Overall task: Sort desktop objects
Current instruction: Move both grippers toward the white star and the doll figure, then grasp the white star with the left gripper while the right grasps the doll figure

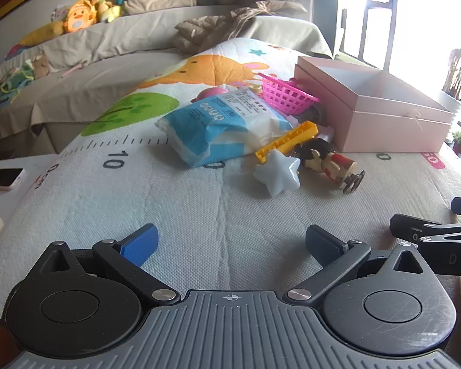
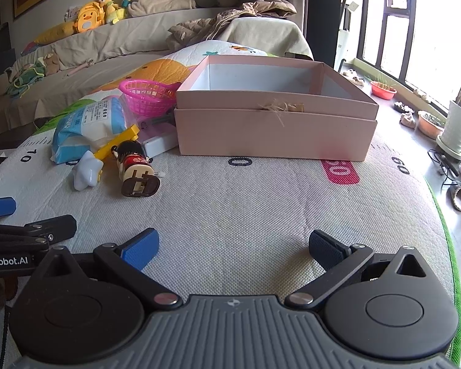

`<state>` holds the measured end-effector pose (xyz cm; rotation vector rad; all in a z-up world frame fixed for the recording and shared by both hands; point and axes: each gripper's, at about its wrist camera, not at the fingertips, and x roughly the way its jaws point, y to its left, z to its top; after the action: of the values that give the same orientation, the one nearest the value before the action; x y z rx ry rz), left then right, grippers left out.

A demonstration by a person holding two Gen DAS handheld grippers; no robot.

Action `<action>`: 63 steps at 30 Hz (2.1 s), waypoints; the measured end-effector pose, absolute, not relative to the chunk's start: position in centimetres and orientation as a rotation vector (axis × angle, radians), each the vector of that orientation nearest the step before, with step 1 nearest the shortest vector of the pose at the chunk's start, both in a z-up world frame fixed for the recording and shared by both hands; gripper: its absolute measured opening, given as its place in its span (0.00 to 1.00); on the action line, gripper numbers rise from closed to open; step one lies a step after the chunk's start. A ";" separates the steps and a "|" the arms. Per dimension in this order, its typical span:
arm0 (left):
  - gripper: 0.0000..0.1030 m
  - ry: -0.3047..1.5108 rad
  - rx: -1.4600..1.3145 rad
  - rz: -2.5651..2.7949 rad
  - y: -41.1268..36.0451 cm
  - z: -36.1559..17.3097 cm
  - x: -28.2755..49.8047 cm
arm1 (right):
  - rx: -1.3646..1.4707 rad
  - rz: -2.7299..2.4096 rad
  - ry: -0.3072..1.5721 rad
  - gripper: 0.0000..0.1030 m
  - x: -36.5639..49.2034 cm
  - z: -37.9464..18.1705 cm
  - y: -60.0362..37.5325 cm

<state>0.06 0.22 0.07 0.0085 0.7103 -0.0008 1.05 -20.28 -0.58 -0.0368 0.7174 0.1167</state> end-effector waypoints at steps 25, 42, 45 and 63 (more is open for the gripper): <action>1.00 0.753 0.027 -0.026 0.3 0.5 0.5 | -0.039 0.145 0.795 1.00 -0.3 -0.1 -20.7; 1.00 0.583 -0.090 0.039 5.8 6.0 4.8 | -0.199 0.334 0.638 1.00 3.6 3.1 -16.8; 1.00 0.560 -0.080 0.042 6.6 5.7 5.0 | -0.215 0.393 0.666 0.97 4.9 1.9 -14.9; 0.83 0.707 0.091 -0.226 -0.5 1.0 5.6 | -0.118 0.320 0.748 0.31 3.0 1.8 -21.4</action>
<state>5.59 -0.50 1.00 0.0908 0.7071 -0.2258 2.98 -21.42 1.75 -0.1183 0.7477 0.3199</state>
